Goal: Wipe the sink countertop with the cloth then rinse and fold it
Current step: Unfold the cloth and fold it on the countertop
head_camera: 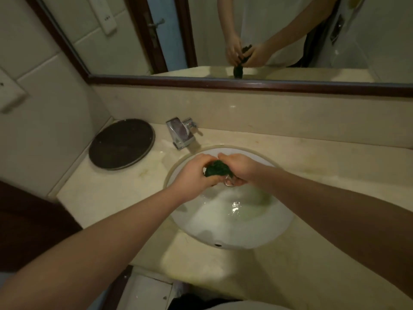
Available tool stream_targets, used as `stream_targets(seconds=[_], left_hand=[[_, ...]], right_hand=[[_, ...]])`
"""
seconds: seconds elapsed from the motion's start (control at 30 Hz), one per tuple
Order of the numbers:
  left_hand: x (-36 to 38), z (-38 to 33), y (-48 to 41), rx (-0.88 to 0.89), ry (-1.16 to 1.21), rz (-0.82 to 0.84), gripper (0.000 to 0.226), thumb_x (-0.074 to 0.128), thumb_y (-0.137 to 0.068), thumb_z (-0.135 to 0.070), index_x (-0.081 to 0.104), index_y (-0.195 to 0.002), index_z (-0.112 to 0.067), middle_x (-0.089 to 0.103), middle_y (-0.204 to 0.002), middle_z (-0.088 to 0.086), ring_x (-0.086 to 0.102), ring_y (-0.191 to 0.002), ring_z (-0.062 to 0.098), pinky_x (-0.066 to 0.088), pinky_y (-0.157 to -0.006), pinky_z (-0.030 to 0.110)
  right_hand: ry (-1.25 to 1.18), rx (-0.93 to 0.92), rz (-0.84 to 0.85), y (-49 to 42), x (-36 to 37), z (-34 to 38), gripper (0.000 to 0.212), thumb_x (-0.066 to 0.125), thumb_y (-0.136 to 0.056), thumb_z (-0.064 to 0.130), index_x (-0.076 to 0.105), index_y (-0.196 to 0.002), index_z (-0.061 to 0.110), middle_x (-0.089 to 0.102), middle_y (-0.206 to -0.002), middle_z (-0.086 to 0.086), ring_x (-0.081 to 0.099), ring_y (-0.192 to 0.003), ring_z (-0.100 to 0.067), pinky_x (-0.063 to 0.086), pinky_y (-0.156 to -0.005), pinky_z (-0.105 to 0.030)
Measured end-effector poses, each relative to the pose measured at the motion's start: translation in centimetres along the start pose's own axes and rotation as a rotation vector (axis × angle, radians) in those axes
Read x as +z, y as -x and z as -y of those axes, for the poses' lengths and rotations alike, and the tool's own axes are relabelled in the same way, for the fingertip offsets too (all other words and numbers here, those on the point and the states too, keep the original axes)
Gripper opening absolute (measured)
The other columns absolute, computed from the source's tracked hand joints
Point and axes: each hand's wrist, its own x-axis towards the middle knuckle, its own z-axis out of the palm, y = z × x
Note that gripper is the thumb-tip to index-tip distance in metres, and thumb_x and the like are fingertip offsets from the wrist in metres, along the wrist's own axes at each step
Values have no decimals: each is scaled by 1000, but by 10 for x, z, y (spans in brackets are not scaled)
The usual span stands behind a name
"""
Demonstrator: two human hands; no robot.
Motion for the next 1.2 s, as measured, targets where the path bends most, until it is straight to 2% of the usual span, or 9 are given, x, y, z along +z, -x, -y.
stream_targets(seconds=[0.1,0.3,0.47,0.57,0.67,0.83,0.97,1.07,1.2], left_hand=[[-9,11,2,-140,228,-35,12,62,-87,-30,70,-93,-24,70,-90,3,66,-88,23,53,-84,48],[-45,32,8,-286,453,-24,25,41,-102,-17,66,-97,-19,70,-100,9,68,-97,23,56,-89,44],[-103,65,17,-402,686,-407,24,42,-103,-20,65,-96,-16,70,-102,12,68,-96,24,57,-86,37],[-134,76,18,-312,707,-373,20,48,-100,-19,67,-99,-15,72,-100,9,68,-97,23,55,-89,36],[-150,73,15,-206,700,-174,20,49,-99,-15,68,-102,-15,73,-92,2,70,-90,16,56,-79,27],[-168,78,10,-48,432,31,21,49,-98,-22,70,-96,-22,71,-88,11,68,-85,24,53,-74,41],[-201,88,12,7,438,-15,17,59,-94,-20,74,-96,-13,73,-80,3,68,-73,11,50,-64,24],[-226,99,14,53,309,-161,13,64,-91,-24,74,-89,-16,72,-73,-4,65,-63,1,47,-57,16],[-251,121,17,53,212,-278,28,48,-98,-37,67,-84,-24,64,-68,-4,60,-62,7,45,-56,24]], right_hand=[[-111,-5,-35,3,10,8,58,28,-100,51,60,-72,11,60,-46,-1,53,-36,-10,38,-45,-18],[315,-309,-304,0,12,15,31,45,-98,19,62,-73,11,56,-58,5,50,-50,-6,38,-52,-17],[616,-96,-320,-10,10,28,31,45,-96,20,58,-69,18,59,-67,-1,57,-71,-21,47,-70,-35],[891,86,-136,-9,14,49,19,55,-92,19,69,-102,12,68,-101,-7,62,-96,-24,50,-88,-34],[696,-107,-137,-4,36,82,33,63,-89,27,61,-121,19,64,-120,-4,60,-108,-20,46,-92,-30],[48,-389,-156,3,92,143,23,59,-94,20,64,-111,6,69,-96,-11,60,-80,-11,52,-74,-21],[-72,-427,-328,-2,118,171,20,54,-96,10,68,-104,-3,67,-79,-14,60,-55,-6,56,-65,-24],[-177,-446,-410,-4,134,187,18,52,-97,13,69,-95,12,71,-83,-17,66,-67,-20,56,-86,-48],[-216,-482,-453,5,143,206,19,50,-98,18,68,-91,18,71,-95,-13,68,-92,-24,53,-93,-44]])
